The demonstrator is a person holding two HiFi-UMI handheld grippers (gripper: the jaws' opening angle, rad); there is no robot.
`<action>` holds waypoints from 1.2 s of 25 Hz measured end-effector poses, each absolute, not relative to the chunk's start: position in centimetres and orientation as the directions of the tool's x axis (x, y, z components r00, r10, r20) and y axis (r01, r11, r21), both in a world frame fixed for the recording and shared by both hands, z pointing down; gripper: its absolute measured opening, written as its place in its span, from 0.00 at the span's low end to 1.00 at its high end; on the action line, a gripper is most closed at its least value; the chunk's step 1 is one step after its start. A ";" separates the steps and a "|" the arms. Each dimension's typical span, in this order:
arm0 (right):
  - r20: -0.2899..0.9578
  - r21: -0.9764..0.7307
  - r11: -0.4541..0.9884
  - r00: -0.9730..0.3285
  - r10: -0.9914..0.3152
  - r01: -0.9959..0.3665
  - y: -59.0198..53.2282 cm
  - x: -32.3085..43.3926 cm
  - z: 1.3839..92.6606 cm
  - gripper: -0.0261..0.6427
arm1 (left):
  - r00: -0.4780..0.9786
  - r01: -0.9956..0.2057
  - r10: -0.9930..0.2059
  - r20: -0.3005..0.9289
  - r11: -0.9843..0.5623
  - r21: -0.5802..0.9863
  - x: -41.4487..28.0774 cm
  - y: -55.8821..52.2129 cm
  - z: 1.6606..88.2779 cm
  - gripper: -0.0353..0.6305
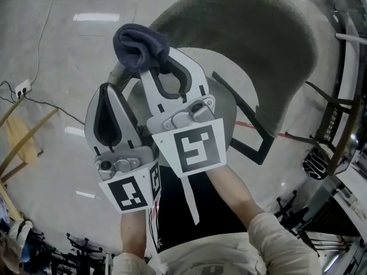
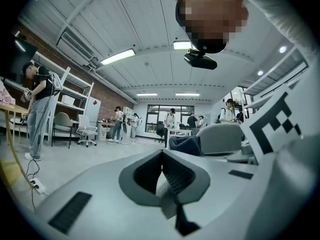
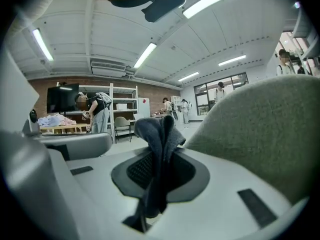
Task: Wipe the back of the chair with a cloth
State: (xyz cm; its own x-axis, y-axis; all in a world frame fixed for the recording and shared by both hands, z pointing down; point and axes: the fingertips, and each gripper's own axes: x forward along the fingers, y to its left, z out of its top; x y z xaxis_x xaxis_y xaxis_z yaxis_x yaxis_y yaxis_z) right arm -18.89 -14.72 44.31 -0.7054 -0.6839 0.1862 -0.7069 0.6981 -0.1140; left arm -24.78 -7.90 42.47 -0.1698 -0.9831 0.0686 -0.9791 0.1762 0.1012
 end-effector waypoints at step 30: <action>0.220 -0.083 0.434 -0.441 -0.870 -0.897 -20.6 -7.8 45.6 0.13 | -0.040 -0.996 -0.997 0.066 0.045 0.072 -19.7 -10.7 42.2 0.07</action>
